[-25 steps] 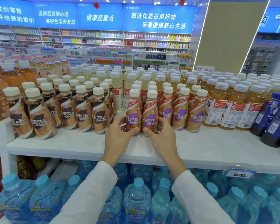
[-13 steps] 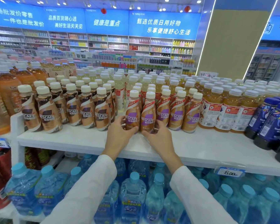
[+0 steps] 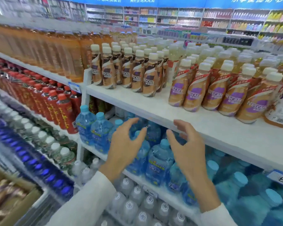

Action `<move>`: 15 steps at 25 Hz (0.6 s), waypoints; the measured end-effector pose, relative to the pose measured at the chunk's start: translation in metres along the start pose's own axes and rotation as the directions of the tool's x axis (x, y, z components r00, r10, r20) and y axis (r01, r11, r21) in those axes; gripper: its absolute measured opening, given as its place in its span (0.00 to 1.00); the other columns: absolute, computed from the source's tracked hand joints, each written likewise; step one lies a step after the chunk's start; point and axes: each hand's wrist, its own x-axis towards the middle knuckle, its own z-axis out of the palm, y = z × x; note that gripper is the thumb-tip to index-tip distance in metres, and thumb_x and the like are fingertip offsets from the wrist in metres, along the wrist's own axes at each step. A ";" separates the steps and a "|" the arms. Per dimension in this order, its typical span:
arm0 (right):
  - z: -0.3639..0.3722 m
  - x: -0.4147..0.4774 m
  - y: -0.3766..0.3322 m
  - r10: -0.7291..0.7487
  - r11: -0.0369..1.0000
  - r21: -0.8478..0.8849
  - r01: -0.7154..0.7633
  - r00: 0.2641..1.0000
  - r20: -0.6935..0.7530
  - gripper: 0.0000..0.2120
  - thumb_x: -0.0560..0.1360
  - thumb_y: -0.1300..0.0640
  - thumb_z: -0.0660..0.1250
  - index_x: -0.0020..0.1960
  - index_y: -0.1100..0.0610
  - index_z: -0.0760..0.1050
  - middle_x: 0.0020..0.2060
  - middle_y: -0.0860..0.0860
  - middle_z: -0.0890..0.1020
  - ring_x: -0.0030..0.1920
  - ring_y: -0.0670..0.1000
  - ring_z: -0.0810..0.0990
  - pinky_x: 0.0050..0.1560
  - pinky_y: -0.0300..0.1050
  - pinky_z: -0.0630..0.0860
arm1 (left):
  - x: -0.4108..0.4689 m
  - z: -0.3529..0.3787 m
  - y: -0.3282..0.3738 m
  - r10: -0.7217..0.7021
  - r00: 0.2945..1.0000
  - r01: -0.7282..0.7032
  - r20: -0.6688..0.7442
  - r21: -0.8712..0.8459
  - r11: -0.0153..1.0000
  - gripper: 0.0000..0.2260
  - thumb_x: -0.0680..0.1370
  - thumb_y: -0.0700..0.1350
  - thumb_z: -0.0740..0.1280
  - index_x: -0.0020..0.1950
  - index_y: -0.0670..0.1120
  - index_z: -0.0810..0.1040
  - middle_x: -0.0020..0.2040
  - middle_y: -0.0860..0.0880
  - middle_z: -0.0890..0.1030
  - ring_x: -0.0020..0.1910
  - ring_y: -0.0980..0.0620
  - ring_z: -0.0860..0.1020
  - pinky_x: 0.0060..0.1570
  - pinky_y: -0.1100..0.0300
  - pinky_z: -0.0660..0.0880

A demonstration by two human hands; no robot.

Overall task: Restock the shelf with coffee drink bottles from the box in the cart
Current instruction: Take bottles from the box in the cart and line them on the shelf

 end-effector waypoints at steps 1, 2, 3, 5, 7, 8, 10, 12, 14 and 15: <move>0.009 -0.011 0.000 -0.006 1.000 0.025 0.006 1.000 0.031 0.15 0.78 0.49 0.69 0.64 0.44 0.76 0.60 0.35 0.78 0.60 0.36 0.74 0.62 0.36 0.69 | -0.016 -0.013 -0.010 -0.051 0.998 0.051 -0.025 0.007 0.999 0.20 0.79 0.58 0.68 0.69 0.54 0.76 0.64 0.61 0.78 0.65 0.61 0.74 0.67 0.57 0.72; 0.022 -0.023 -0.001 -0.012 0.999 0.043 0.009 0.997 0.075 0.15 0.78 0.49 0.69 0.64 0.44 0.76 0.60 0.35 0.78 0.60 0.36 0.75 0.62 0.36 0.69 | -0.032 -0.027 -0.023 -0.103 0.993 0.104 -0.054 0.011 0.995 0.20 0.79 0.59 0.68 0.69 0.55 0.76 0.64 0.61 0.78 0.65 0.61 0.75 0.66 0.56 0.72; 0.037 -0.035 -0.001 -0.014 0.998 0.055 0.007 0.992 0.127 0.15 0.78 0.49 0.69 0.64 0.44 0.76 0.60 0.35 0.78 0.61 0.36 0.75 0.63 0.37 0.70 | -0.047 -0.041 -0.035 -0.156 0.984 0.157 -0.083 0.004 0.988 0.20 0.79 0.58 0.67 0.69 0.55 0.76 0.64 0.62 0.78 0.64 0.60 0.75 0.65 0.56 0.73; 0.073 -0.054 0.003 -0.008 0.998 0.065 -0.009 0.966 0.258 0.17 0.78 0.48 0.69 0.66 0.46 0.76 0.62 0.37 0.78 0.62 0.38 0.75 0.66 0.41 0.71 | -0.077 -0.070 -0.062 -0.260 0.953 0.263 -0.156 0.003 0.965 0.20 0.79 0.58 0.67 0.69 0.55 0.76 0.63 0.62 0.78 0.62 0.60 0.76 0.63 0.58 0.73; 0.111 -0.073 0.007 0.025 0.997 0.052 -0.049 0.919 0.394 0.20 0.78 0.46 0.68 0.68 0.48 0.75 0.64 0.40 0.78 0.64 0.40 0.75 0.68 0.41 0.69 | -0.108 -0.099 -0.088 -0.348 0.909 0.357 -0.228 -0.001 0.934 0.19 0.79 0.58 0.67 0.68 0.55 0.77 0.61 0.63 0.78 0.60 0.61 0.76 0.62 0.60 0.73; 0.129 -0.082 0.007 0.053 0.995 0.047 -0.083 0.888 0.456 0.20 0.78 0.45 0.67 0.69 0.48 0.75 0.65 0.41 0.78 0.63 0.38 0.75 0.67 0.41 0.69 | -0.124 -0.112 -0.103 -0.381 0.888 0.392 -0.259 -0.011 0.920 0.19 0.79 0.58 0.67 0.67 0.55 0.77 0.60 0.63 0.79 0.60 0.61 0.77 0.61 0.61 0.73; 0.171 -0.106 0.007 0.103 0.987 0.048 -0.156 0.824 0.557 0.18 0.78 0.45 0.68 0.66 0.48 0.76 0.63 0.43 0.79 0.60 0.36 0.76 0.65 0.41 0.70 | -0.157 -0.144 -0.133 -0.461 0.827 0.475 -0.322 -0.039 0.879 0.21 0.77 0.62 0.67 0.65 0.54 0.79 0.59 0.61 0.81 0.59 0.61 0.78 0.60 0.61 0.74; 0.208 -0.132 0.003 0.152 0.972 0.042 -0.231 0.757 0.636 0.14 0.78 0.47 0.68 0.63 0.47 0.76 0.61 0.44 0.80 0.61 0.42 0.77 0.61 0.38 0.71 | -0.188 -0.174 -0.159 -0.549 0.758 0.560 -0.352 -0.081 0.824 0.21 0.76 0.65 0.67 0.64 0.56 0.79 0.60 0.61 0.81 0.59 0.59 0.79 0.62 0.55 0.76; 0.248 -0.158 -0.006 0.229 0.949 -0.007 -0.315 0.676 0.701 0.11 0.77 0.51 0.70 0.59 0.47 0.77 0.58 0.46 0.82 0.60 0.45 0.79 0.58 0.35 0.73 | -0.215 -0.205 -0.183 -0.629 0.677 0.630 -0.381 -0.140 0.764 0.17 0.77 0.59 0.69 0.63 0.55 0.79 0.60 0.60 0.82 0.61 0.60 0.79 0.63 0.54 0.75; 0.268 -0.174 -0.007 0.267 0.942 -0.056 -0.330 0.639 0.722 0.09 0.76 0.52 0.72 0.56 0.45 0.78 0.57 0.47 0.83 0.59 0.47 0.80 0.59 0.36 0.73 | -0.228 -0.218 -0.196 -0.660 0.638 0.659 -0.397 -0.163 0.735 0.16 0.77 0.58 0.70 0.63 0.55 0.80 0.60 0.60 0.82 0.61 0.60 0.78 0.64 0.54 0.75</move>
